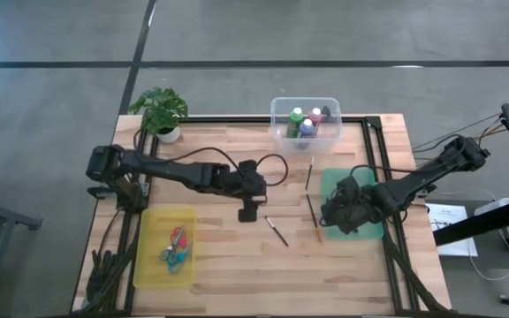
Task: Pick & Place Paint Supplies
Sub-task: Put the black foundation brush into the green bin
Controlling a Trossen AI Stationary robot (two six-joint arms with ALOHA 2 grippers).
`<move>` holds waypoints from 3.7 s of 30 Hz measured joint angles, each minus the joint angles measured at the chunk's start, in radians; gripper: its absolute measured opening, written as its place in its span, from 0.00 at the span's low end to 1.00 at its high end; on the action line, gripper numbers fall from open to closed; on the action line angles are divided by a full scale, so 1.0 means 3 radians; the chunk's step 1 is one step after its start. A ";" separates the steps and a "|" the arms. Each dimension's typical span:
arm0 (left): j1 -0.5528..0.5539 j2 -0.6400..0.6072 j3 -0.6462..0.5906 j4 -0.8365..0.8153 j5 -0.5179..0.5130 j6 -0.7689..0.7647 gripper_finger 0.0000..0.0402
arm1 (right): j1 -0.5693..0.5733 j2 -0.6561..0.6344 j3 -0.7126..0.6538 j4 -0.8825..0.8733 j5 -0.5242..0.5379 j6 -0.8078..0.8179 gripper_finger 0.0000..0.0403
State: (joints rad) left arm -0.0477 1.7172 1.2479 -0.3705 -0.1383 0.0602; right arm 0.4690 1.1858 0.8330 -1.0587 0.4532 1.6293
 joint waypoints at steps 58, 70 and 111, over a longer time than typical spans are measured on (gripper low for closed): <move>-0.0146 0.1046 -0.0338 0.0929 0.1148 0.0556 0.02 | 0.0009 0.0011 0.0634 0.0587 0.0393 -0.1131 0.53; -0.0129 0.0459 -0.0329 0.1088 0.0886 0.0416 0.00 | -0.0045 0.0015 0.0626 0.1372 0.0248 -0.2110 0.53; -0.0104 0.0584 -0.1241 0.1644 -0.0133 -0.1511 0.41 | -0.0146 0.0022 0.0571 0.1373 0.0058 -0.2126 0.53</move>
State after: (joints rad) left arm -0.0789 1.8924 0.8754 0.1228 -0.1781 -0.3931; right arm 0.4252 1.1923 1.0042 -0.6468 0.4705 0.9916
